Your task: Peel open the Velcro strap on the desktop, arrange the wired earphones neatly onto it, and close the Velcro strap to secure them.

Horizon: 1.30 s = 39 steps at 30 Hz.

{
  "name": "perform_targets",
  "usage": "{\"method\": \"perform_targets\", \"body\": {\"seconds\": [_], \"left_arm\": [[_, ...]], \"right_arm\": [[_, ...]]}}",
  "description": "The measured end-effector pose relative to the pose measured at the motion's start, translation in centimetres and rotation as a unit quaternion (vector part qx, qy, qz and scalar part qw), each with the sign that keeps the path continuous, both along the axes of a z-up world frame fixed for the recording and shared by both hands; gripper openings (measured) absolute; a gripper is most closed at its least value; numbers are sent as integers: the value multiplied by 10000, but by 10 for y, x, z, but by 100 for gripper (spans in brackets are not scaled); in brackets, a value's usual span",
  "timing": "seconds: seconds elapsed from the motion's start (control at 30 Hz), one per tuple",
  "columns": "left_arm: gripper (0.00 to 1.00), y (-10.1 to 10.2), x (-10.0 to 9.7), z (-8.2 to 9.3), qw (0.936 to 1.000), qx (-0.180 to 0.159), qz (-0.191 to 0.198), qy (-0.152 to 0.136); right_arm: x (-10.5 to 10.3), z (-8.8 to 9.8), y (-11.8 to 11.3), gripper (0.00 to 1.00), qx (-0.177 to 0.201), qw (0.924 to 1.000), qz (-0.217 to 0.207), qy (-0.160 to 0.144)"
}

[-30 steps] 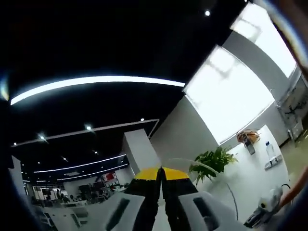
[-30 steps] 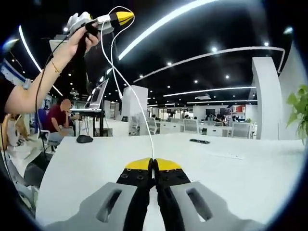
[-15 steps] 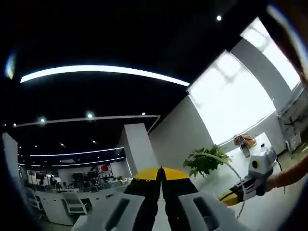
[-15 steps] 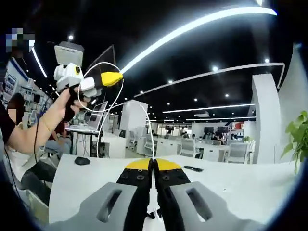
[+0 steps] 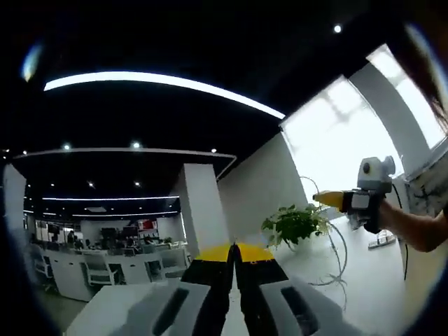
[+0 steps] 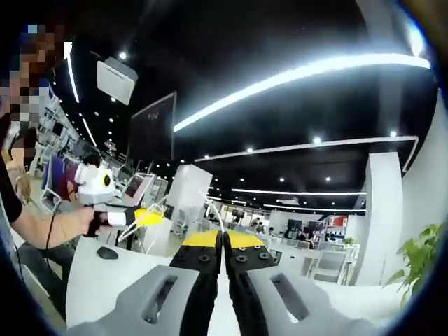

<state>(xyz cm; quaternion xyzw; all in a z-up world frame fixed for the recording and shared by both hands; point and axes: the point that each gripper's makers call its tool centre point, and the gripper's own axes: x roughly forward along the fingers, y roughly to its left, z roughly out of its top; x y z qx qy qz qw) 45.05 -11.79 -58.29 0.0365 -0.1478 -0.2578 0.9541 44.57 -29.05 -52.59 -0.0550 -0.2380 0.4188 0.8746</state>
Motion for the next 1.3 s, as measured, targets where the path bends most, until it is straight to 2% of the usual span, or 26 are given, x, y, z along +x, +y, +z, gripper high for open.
{"method": "perform_targets", "body": {"seconds": [0.13, 0.27, 0.4, 0.43, 0.57, 0.7, 0.8, 0.87, 1.1, 1.3], "left_arm": [[5, 0, 5, -29, 9996, 26, 27, 288], [5, -6, 6, -56, 9986, 53, 2, 520], [5, -13, 4, -83, 9969, 227, -1, 756], [5, -14, 4, -95, 9954, 351, 35, 887], [5, -14, 4, -122, 9920, 439, 41, 1184], [5, -8, 1, -155, 9850, 643, 150, 1596], [5, -3, -1, -176, 9796, 668, 173, 1888], [5, -1, -4, -188, 9755, 654, 151, 2095], [5, -3, -13, -220, 9642, 775, 75, 2533], [5, -2, -23, -238, 9578, 830, 71, 2750]], "right_arm": [[-3, 9, -7, 5, 85, 10000, -22, -31], [-2, 6, -9, 5, 37, 10000, -85, -31], [-1, -2, -11, 5, 26, 9999, -128, 13], [-1, -4, -11, 5, 2, 9999, -129, 41], [2, -15, -11, 5, -64, 9998, -145, 132], [5, -27, -10, 5, -113, 9995, -139, 245], [7, -36, -9, 5, -142, 9993, -119, 333], [8, -42, -7, 5, -146, 9991, -97, 384], [8, -61, 1, 5, -232, 9983, -3, 542], [7, -72, 6, 5, -254, 9976, 71, 639]]}}
